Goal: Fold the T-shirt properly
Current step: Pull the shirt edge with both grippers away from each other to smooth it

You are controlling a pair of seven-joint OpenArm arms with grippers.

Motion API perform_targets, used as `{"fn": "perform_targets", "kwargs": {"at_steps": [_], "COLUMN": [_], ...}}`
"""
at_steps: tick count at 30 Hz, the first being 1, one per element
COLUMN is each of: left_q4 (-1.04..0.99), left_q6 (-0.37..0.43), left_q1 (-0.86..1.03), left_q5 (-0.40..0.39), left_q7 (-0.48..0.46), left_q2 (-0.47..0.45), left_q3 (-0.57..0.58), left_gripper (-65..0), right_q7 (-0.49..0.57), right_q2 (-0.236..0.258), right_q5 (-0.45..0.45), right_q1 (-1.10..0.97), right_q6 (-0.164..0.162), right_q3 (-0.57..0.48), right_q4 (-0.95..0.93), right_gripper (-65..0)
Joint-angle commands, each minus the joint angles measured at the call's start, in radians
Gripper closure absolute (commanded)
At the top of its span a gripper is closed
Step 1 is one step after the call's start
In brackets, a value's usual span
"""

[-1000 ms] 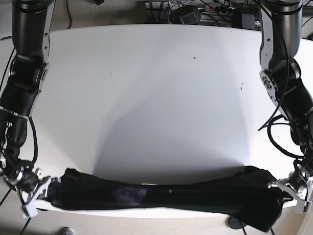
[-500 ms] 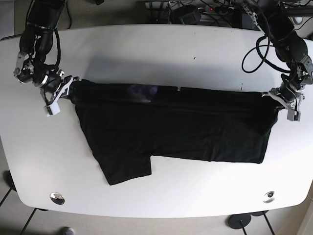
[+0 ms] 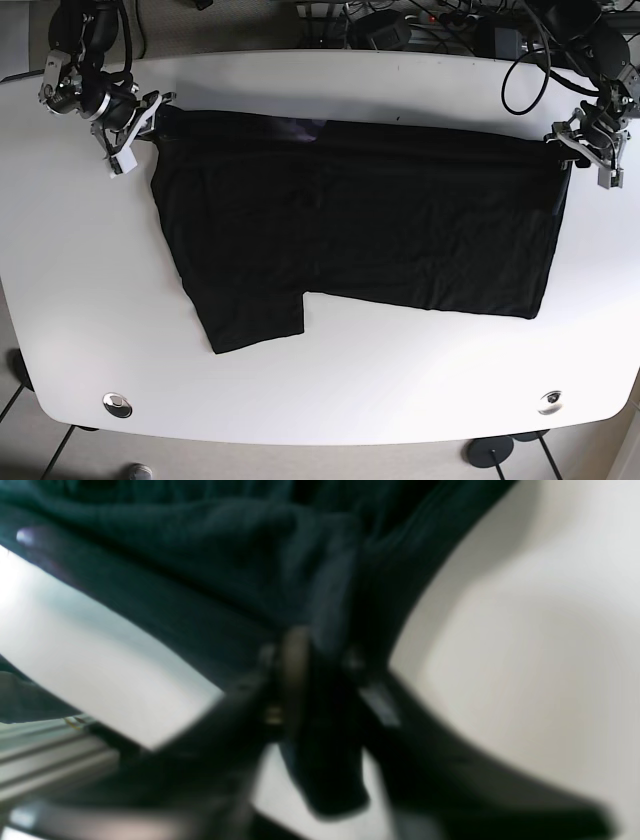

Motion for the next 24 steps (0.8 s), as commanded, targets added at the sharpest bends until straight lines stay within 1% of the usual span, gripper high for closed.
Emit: {"fn": "perform_targets", "kwargs": {"at_steps": [1,2,3,4,6,8,9,11,13,14,16,17,18,19,20,22,24], "left_q4": [0.082,0.122,0.163,0.226,0.290,0.324,0.327,0.318,0.301,0.278,0.227,0.208,0.172,0.140,0.106,0.026,-0.027], "left_q6": [0.006,0.006,0.006,0.006,0.006,0.006,0.006,0.006,0.006,0.006,0.006,0.006,0.006,0.006,0.006,0.006,0.006], "left_q1": [-0.005,-0.005,0.002,0.031,0.048,0.050,0.050,0.041,0.002,-0.007,-0.012,-0.012,-0.012,-0.012,-0.012,-0.008,-0.008], "left_q5": [-0.011,-0.011,-0.011,-0.011,-0.011,-0.011,-0.013,-0.006,-0.003,-0.003,-0.003,-0.003,-0.002,-0.002,-0.002,-0.002,-0.002], "left_q7": [0.017,0.029,0.035,0.034,0.034,0.034,0.034,0.031,0.031,0.031,0.017,-0.009,-0.066,-0.094,-0.112,-0.147,-0.170], "left_q2": [-0.022,-0.022,-0.021,-0.019,-0.019,-0.019,-0.019,-0.018,-0.016,-0.019,-0.019,-0.018,-0.018,-0.022,-0.025,-0.050,-0.059], "left_q3": [-0.028,-0.030,-0.030,-0.028,-0.024,-0.022,-0.022,-0.017,0.038,0.065,0.096,0.108,0.141,0.171,0.196,0.210,0.210], "left_gripper": [-33.3,-33.3,-33.3,-33.3,-33.3,-33.6,-33.6,-33.6,-33.2,-33.2,-33.1,-33.1,-33.1,-33.1,-33.1,-33.1,-33.1], "right_q7": [0.017,0.015,0.014,0.014,0.014,0.014,0.014,0.014,0.014,0.014,0.020,0.020,0.020,0.020,0.020,0.020,0.020], "right_q2": [0.017,0.017,0.017,0.017,0.023,0.026,0.032,0.029,0.034,0.029,0.006,-0.023,-0.063,-0.080,-0.097,-0.117,-0.126], "right_q5": [0.061,0.100,0.137,0.190,0.250,0.279,0.281,0.276,0.269,0.239,0.170,0.143,0.080,0.031,-0.008,-0.071,-0.106], "right_q1": [-0.046,-0.069,-0.090,-0.122,-0.162,-0.179,-0.181,-0.153,-0.130,-0.122,-0.115,-0.113,-0.101,-0.095,-0.092,-0.098,-0.102], "right_q6": [0.053,0.069,0.069,0.069,0.069,0.069,0.069,0.069,0.069,0.069,0.069,0.069,0.069,0.069,0.069,0.069,0.069], "right_q3": [0.019,0.039,0.060,0.083,0.098,0.098,0.097,0.081,0.019,-0.029,-0.093,-0.095,-0.093,-0.098,-0.098,-0.100,-0.097], "right_q4": [0.084,0.108,0.127,0.142,0.145,0.145,0.145,0.142,0.138,0.142,0.145,0.138,0.136,0.136,0.136,0.136,0.136], "right_gripper": [-37.1,-44.5,-49.9,-53.1,-53.0,-53.0,-53.0,-53.0,-52.6,-50.7,-43.3,-38.7,-33.0,-30.6,-29.5,-28.7,-27.9]}}
